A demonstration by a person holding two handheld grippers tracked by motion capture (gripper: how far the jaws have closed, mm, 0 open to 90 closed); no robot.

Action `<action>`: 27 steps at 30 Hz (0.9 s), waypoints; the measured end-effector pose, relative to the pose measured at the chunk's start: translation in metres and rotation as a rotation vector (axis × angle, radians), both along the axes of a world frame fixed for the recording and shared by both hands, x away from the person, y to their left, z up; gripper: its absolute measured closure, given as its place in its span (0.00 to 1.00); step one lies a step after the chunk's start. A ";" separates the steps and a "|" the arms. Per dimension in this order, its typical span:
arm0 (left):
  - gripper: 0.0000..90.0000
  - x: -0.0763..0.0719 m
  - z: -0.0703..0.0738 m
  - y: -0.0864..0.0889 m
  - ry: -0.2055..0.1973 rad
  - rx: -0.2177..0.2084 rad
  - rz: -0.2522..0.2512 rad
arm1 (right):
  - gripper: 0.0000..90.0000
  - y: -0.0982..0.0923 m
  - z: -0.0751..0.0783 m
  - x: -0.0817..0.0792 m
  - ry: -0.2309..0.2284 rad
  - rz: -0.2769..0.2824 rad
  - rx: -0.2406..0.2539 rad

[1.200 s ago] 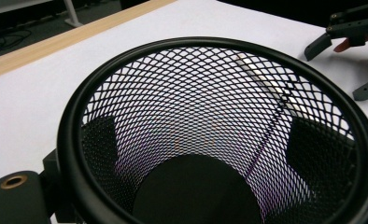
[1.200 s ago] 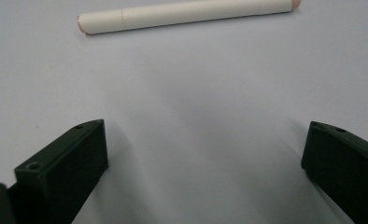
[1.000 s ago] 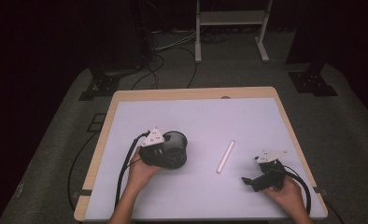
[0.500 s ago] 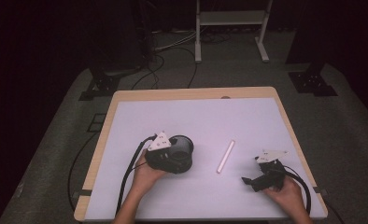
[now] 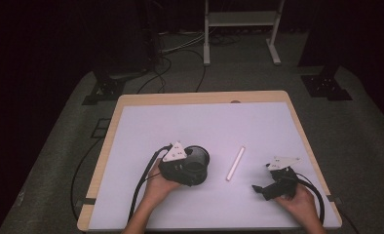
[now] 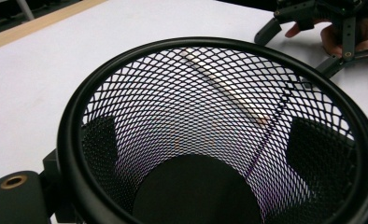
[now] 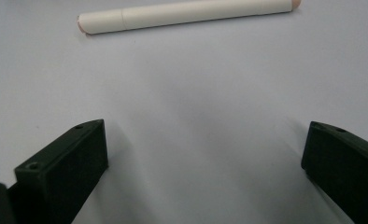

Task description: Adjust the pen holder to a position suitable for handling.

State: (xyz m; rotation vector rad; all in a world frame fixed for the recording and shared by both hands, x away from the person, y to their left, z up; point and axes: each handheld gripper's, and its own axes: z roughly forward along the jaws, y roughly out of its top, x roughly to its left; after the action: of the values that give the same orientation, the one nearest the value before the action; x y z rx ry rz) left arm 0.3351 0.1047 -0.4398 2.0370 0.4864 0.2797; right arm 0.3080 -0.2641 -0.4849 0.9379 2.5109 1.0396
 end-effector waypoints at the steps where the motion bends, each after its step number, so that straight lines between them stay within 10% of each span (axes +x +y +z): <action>1: 0.10 0.000 -0.001 -0.001 0.000 0.003 -0.002 | 0.00 0.000 0.000 0.000 0.001 -0.001 0.000; 27: 0.10 -0.005 -0.008 -0.005 0.018 0.019 -0.023 | 0.00 0.000 0.000 0.000 0.003 -0.003 0.001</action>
State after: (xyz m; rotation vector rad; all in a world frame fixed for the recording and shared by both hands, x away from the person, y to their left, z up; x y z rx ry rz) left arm 0.3298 0.0993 -0.4480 2.0636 0.4732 0.2529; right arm 0.3077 -0.2640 -0.4848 0.9440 2.5111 1.0389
